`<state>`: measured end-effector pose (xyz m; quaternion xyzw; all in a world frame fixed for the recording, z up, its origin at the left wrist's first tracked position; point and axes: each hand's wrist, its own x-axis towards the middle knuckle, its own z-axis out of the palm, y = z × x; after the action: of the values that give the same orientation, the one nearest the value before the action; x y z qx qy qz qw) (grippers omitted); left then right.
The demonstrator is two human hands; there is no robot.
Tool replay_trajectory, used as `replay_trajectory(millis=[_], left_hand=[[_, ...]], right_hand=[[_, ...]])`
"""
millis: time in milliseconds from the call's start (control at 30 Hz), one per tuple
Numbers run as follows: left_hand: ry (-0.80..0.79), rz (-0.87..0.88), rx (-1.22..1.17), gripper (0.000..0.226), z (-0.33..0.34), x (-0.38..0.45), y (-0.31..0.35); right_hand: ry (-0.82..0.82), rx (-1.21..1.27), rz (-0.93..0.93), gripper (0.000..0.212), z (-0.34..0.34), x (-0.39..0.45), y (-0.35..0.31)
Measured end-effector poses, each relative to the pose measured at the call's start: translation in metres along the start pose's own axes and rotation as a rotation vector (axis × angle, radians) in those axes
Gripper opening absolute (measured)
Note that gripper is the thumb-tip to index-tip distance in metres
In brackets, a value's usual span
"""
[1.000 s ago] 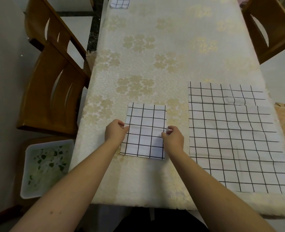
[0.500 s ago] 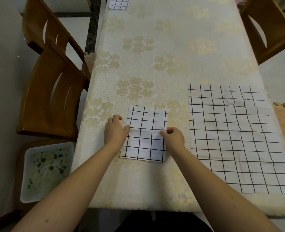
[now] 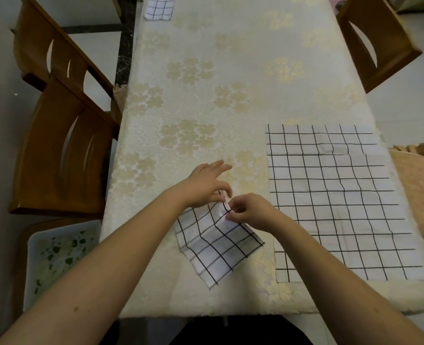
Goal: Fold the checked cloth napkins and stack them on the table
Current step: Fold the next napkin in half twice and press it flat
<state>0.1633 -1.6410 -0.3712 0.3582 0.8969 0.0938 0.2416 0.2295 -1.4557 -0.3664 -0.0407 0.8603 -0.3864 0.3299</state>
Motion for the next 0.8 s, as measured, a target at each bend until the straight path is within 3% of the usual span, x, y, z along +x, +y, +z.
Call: replay_trajectory(millis=[100,233,467,633,800], left_hand=[[-0.088,-0.06,-0.112,0.006,-0.006,0.001,-0.002],[-0.122,-0.176,-0.315,0.011,-0.007,-0.007,-0.009],[-0.039,-0.311,-0.398,0.008,0.001,-0.019,-0.03],[-0.005,-0.328,-0.478,0.005,0.007,-0.023,-0.037],[0.034,-0.365,-0.561,0.003,0.011,-0.025,-0.043]], right_hand=[[-0.007,-0.096,0.038,0.013,-0.004,-0.005,0.008],[0.003,-0.149,0.12,0.014,-0.016,-0.017,0.025],[0.122,-0.161,0.222,0.011,-0.047,-0.019,0.051],[0.135,-0.138,0.203,0.04,-0.034,-0.003,0.054],[0.05,-0.449,0.173,0.048,-0.014,0.019,0.046]])
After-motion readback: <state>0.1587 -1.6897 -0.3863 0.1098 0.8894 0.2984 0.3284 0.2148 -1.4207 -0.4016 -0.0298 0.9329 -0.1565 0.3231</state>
